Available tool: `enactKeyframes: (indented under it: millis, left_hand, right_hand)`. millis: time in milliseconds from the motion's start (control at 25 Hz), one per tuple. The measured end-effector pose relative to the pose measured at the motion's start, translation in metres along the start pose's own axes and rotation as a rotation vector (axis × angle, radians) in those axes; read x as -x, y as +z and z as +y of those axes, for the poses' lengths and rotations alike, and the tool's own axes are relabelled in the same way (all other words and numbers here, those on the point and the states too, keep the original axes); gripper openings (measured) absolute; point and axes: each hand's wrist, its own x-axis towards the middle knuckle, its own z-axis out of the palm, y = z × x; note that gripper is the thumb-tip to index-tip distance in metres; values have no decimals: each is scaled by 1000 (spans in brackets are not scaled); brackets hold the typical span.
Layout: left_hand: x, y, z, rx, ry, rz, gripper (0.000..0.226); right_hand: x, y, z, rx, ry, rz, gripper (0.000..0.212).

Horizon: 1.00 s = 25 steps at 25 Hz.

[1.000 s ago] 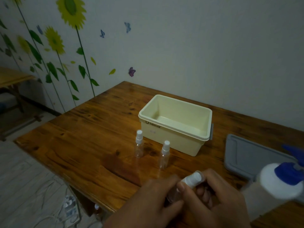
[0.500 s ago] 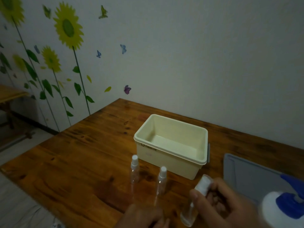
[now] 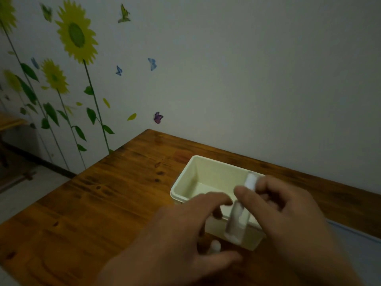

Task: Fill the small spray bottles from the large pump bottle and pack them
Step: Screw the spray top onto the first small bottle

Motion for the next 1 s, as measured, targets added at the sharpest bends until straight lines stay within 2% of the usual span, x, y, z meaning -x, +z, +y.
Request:
enactKeyframes:
  millis: [40,120,400,680,1000]
  left_hand:
    - [2,20,0,14,36,-80,66]
    - [-20,8,-21,-81,66,29,69]
    - [-74,12,-87,-117,16,33,64]
    - [-90,20,-119,-323,-22,-119,54]
    - [-102,27,-131,-444,-28,-209,32]
  right_hand:
    - [-14,5,-2,-3,-7,6,45]
    - [-40,17,-2,-21,-16,-20,41]
    - [-123,53,24,-64,162,-107,42]
    - [-163,85,58,-30,336,-346,38]
    - [-176,115,79,288,419,-559,33]
